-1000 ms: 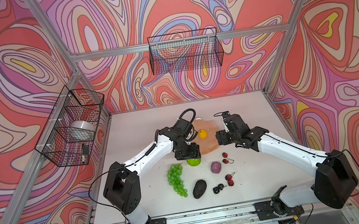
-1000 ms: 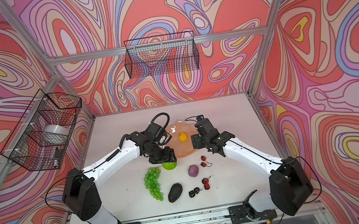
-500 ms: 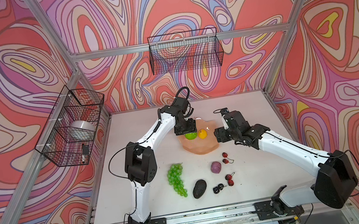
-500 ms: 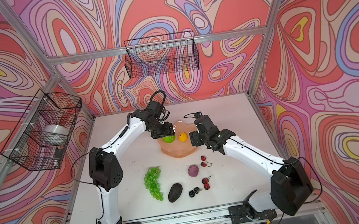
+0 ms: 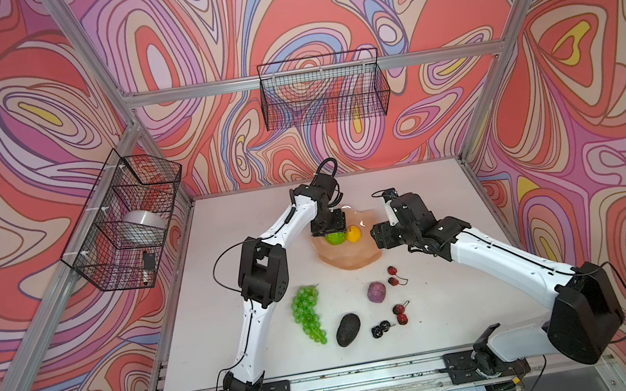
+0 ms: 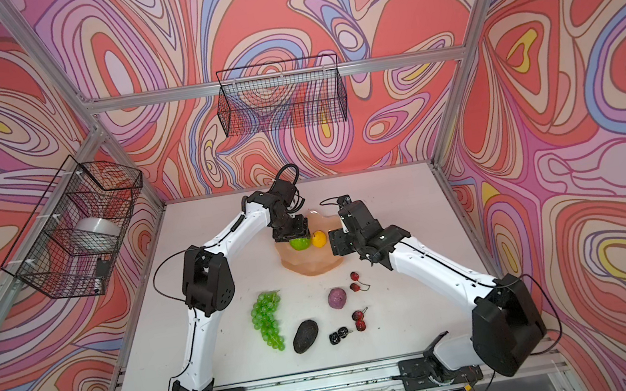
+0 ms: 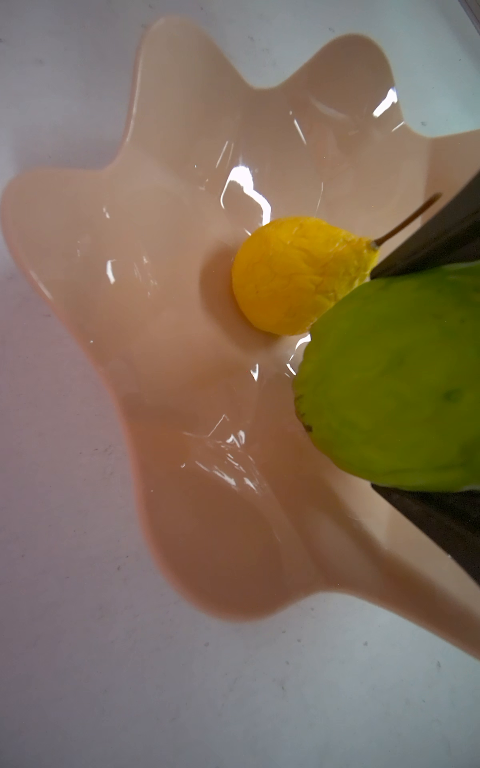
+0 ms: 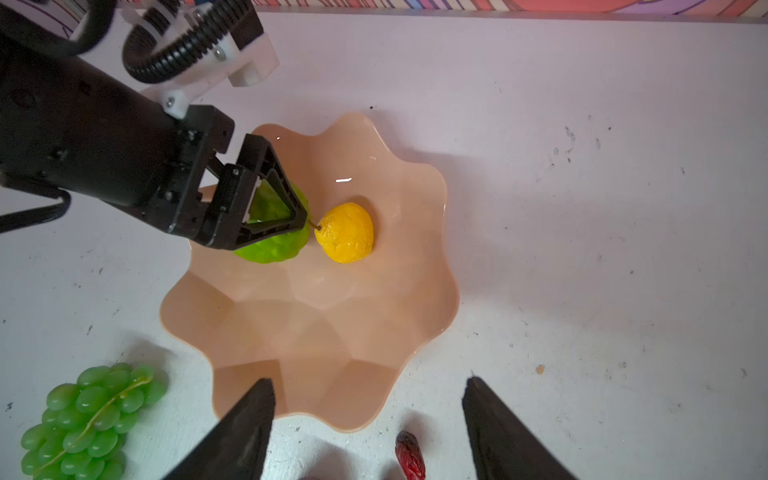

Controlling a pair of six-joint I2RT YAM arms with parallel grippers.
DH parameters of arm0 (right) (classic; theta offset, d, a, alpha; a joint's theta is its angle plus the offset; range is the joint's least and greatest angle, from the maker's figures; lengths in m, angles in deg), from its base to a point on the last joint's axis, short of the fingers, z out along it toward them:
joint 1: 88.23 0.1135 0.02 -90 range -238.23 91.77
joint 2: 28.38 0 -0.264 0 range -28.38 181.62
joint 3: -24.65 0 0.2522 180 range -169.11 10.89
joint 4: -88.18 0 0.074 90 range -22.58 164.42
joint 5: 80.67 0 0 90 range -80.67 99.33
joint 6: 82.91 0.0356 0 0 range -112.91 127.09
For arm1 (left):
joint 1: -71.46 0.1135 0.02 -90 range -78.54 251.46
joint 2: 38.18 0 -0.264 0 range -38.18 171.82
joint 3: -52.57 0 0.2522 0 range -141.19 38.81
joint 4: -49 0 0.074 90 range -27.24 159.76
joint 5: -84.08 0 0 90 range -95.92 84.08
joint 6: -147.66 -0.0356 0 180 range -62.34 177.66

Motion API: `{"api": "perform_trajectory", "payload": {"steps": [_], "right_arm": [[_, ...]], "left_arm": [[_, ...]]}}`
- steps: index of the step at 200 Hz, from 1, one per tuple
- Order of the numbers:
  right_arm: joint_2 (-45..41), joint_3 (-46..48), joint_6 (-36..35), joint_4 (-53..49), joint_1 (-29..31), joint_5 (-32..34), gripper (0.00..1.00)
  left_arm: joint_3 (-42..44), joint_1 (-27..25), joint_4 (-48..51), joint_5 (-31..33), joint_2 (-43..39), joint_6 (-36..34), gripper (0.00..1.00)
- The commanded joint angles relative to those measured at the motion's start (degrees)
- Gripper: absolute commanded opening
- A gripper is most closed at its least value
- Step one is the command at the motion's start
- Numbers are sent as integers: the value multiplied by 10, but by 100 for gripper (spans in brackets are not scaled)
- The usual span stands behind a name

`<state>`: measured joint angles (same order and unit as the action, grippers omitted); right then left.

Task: Place and organize the fake fruits in the fruit bowl
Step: 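Carry the green fruit with the left gripper into the bowl beside the pear, then open the left gripper to release the green fruit and lift away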

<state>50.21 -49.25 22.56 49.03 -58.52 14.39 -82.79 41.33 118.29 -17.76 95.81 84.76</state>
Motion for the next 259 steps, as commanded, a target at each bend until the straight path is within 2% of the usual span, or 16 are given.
{"api": "perform_trajectory", "payload": {"steps": [1,67,88,149,166,259], "right_arm": [[-10,4,-7,4,3,-1,75],[-10,6,-9,4,3,-4,75],[-11,5,-9,3,3,-7,74],[-17,8,-7,0,7,-11,75],[-16,5,-7,-3,9,-10,75],[-22,-4,-19,-21,16,-27,79]], "left_arm": [[-18,-1,4,5,18,15,44],[-14,-15,-16,-1,31,19,52],[-14,-18,-21,0,34,20,59],[-1,-19,-39,1,28,19,69],[-2,-19,-41,3,21,18,78],[-4,-17,-32,19,-39,0,83]]}}
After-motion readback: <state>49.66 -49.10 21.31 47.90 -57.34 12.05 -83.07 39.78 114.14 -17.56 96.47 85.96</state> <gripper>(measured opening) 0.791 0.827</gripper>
